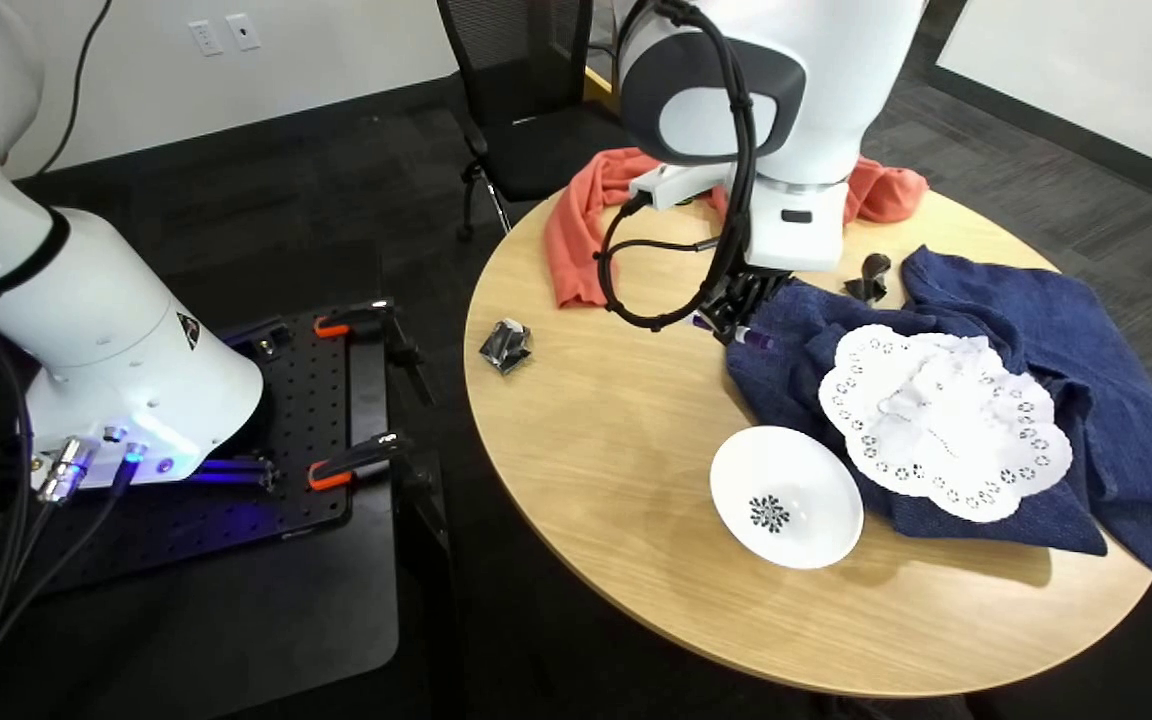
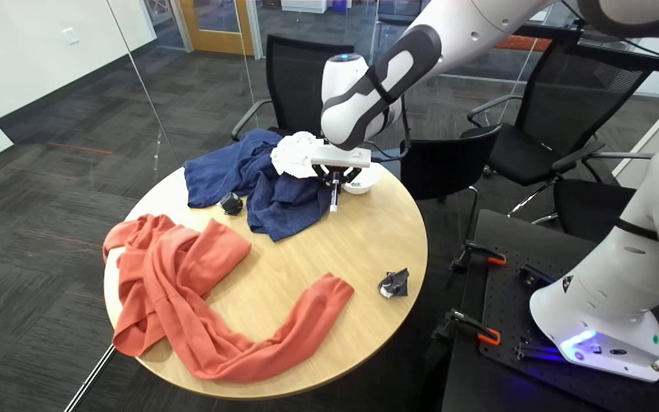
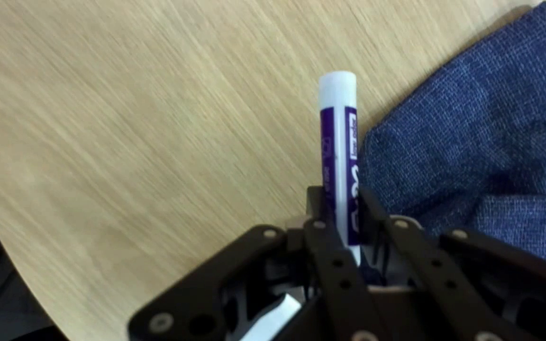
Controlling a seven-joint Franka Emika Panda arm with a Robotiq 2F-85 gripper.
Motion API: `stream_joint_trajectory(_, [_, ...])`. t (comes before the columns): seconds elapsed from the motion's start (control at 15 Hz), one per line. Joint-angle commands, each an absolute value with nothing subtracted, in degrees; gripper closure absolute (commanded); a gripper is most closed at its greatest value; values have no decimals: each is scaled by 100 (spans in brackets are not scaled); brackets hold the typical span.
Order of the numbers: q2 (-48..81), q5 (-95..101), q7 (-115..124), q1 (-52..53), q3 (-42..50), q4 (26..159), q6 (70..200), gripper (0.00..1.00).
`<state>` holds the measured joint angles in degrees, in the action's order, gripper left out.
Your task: Put the marker on the table
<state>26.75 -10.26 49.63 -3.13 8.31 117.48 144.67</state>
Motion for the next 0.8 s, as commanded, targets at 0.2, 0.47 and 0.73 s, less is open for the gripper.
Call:
stream_joint_trajectory(0.2, [3108,-1220,4769,-294,631,11629,14496,95])
stream_joint_trajectory(0.47, [3344,-1241,4764,-285,611,11557,14534,95])
stream_joint_trajectory(0.73, [3516,-1214,4781,-240,629,11475,14555,95])
